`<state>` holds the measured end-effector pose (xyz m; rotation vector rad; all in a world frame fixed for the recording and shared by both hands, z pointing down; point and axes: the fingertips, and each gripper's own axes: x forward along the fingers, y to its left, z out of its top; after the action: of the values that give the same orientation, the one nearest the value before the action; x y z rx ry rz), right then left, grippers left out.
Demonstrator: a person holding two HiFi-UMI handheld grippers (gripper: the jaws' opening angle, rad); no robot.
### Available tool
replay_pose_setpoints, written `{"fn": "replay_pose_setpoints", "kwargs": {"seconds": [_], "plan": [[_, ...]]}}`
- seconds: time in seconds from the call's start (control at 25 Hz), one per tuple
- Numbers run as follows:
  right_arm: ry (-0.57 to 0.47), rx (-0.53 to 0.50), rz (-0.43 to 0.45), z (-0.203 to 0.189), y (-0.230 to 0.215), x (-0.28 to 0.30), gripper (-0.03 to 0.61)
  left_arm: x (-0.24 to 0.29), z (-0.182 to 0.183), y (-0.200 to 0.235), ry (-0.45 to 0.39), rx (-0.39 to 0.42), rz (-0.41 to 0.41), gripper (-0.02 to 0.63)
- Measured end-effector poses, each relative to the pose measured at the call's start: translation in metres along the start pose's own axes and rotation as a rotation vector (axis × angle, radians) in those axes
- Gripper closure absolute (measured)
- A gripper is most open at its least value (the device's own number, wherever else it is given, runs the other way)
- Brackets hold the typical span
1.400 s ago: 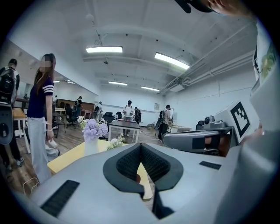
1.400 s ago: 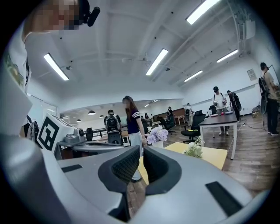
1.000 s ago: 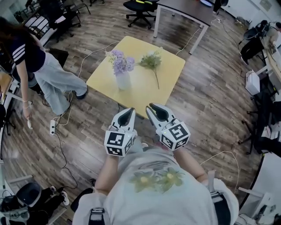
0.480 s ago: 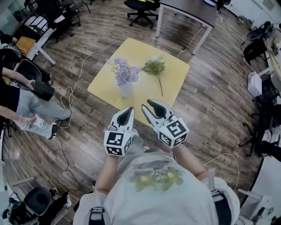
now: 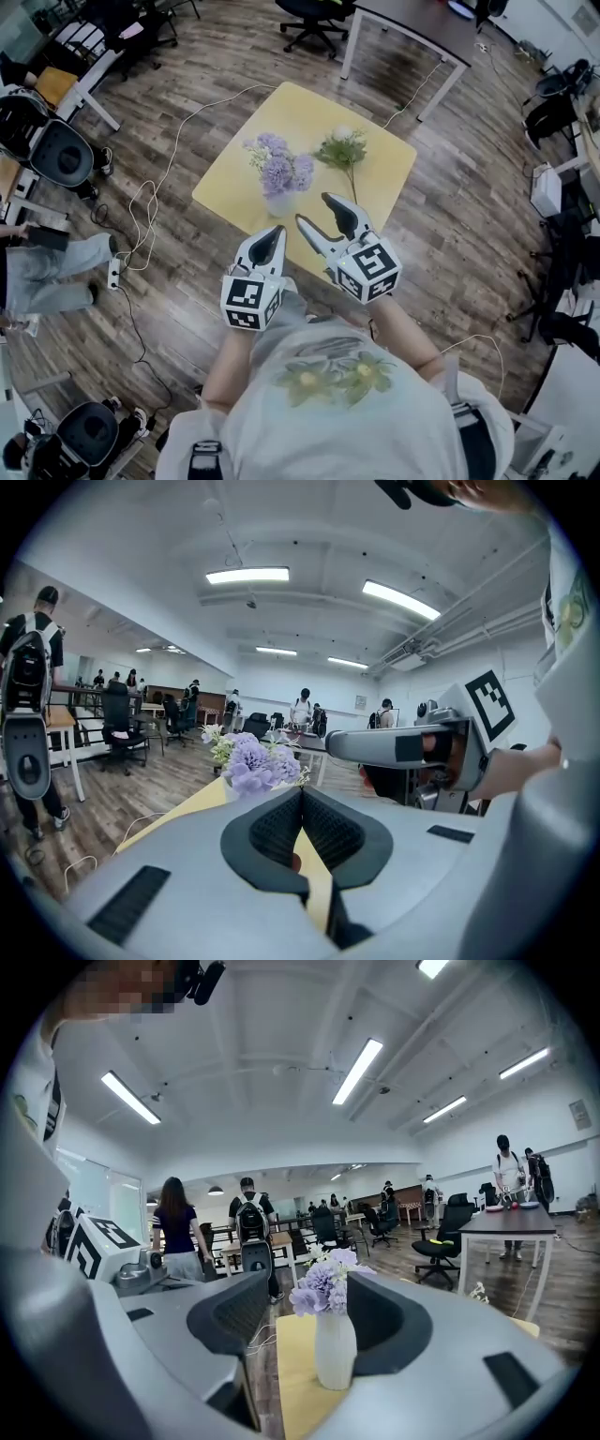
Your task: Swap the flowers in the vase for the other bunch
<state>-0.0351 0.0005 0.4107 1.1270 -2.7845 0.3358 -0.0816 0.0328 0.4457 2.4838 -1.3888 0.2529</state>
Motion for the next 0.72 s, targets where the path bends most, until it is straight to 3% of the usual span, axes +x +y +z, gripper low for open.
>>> {"fn": "replay_pose_setpoints", "kwargs": {"seconds": [0.72], "plan": [[0.075,0.144,-0.121,-0.024,-0.055,0.098,0.318,0.030,0.014,0.094,0.007,0.014,-0.007,0.595]]}}
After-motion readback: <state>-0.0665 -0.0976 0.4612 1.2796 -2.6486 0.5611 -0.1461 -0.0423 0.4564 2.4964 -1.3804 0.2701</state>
